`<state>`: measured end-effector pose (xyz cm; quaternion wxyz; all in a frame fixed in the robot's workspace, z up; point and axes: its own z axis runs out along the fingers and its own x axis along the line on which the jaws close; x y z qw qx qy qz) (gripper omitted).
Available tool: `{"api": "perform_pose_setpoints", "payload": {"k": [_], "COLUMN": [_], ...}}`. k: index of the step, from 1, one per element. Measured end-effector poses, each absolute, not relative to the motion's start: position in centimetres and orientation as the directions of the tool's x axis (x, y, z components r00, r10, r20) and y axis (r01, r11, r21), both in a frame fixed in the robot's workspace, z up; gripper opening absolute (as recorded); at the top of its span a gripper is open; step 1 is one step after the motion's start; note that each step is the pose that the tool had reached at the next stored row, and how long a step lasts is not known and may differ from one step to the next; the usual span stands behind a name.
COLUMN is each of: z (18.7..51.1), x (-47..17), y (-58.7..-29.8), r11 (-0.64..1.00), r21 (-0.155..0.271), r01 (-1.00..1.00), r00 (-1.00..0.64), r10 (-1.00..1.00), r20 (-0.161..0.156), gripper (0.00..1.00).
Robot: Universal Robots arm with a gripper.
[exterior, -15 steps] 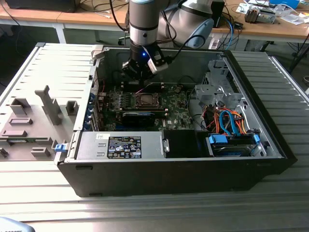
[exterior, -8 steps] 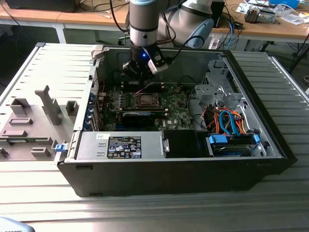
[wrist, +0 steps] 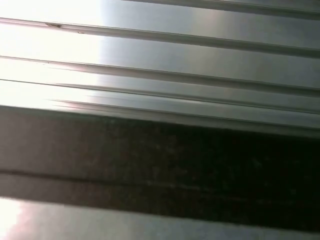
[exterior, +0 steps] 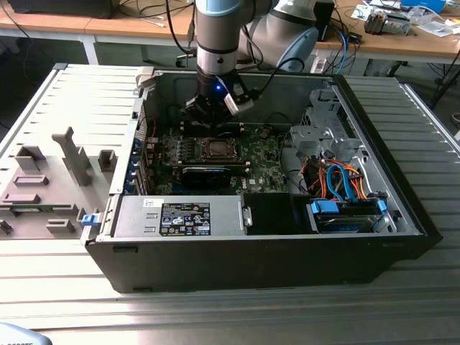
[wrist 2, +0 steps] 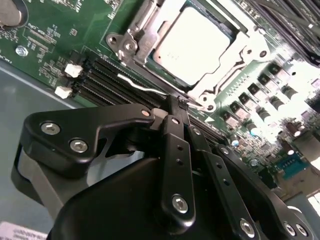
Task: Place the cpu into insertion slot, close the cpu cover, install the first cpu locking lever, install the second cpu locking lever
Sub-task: 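Install the first cpu locking lever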
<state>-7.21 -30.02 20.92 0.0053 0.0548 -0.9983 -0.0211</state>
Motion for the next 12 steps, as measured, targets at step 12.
{"api": "perform_pose_setpoints", "payload": {"k": [12], "z": [20.3], "x": [-5.3], "y": [-30.0], "r11": [0.992], "r21": [0.042], "r01": [-0.115], "r00": [-0.993], "r10": [-0.115], "r20": [0.009], "gripper": [0.11]}}
